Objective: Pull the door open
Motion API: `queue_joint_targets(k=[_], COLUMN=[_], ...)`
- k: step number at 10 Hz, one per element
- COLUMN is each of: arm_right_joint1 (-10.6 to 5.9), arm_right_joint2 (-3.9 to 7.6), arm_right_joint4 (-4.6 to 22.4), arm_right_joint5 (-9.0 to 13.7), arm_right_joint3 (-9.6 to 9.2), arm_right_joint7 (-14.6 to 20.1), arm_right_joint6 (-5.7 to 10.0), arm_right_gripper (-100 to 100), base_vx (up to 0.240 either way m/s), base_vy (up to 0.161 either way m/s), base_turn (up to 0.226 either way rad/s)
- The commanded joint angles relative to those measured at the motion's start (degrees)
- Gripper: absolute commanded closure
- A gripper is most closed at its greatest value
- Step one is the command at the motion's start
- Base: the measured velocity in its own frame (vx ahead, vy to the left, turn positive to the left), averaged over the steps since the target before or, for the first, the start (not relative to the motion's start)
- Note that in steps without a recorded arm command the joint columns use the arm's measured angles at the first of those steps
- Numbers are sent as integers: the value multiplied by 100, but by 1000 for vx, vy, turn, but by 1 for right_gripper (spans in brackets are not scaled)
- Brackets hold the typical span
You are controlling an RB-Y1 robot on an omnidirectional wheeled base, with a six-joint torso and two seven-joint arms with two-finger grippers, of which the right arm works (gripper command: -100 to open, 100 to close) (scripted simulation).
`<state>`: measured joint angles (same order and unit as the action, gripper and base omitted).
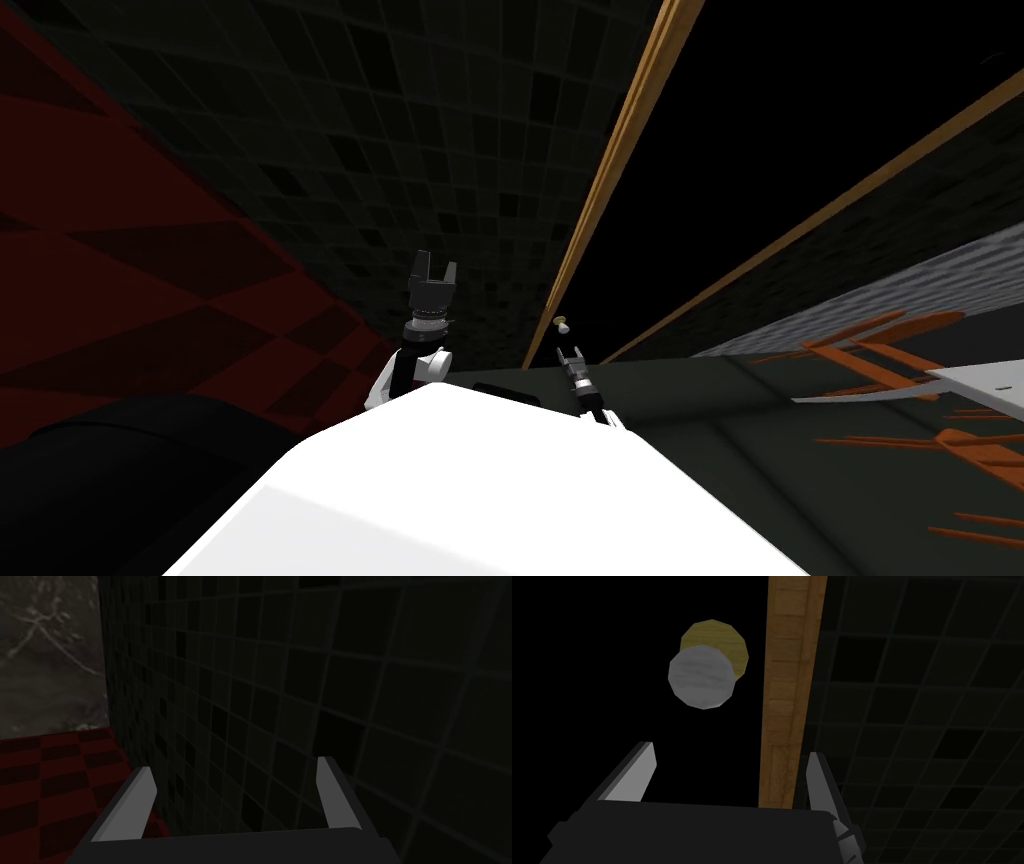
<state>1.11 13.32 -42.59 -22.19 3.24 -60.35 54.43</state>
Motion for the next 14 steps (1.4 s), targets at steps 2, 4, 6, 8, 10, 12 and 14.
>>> queue_joint_targets(k=[2, 4, 6, 8, 10, 12, 14], arm_right_joint1=[-55, -50, -41, -34, -26, -28, -28], arm_right_joint2=[173, 235, 354, 454, 569, 541, 541], arm_right_joint4=[282, 352, 485, 598, 729, 777, 777], arm_right_joint5=[341, 468, 710, 917, 1159, 1098, 1098], arm_right_joint3=[65, 86, 125, 158, 196, 191, 191], arm_right_joint7=[-89, -119, -178, -227, -285, -282, -282], arm_right_joint6=[108, 139, 200, 252, 312, 349, 349], arm_right_gripper=[-100, -100, -100, -100, -100, 100, 100], base_vx=[91, 70, 97, 101, 103, 20, -10], base_vy=[57, 17, 21, 15, -12, -9, -2], base_turn=[201, 92, 217, 148, 207, -4, -1])
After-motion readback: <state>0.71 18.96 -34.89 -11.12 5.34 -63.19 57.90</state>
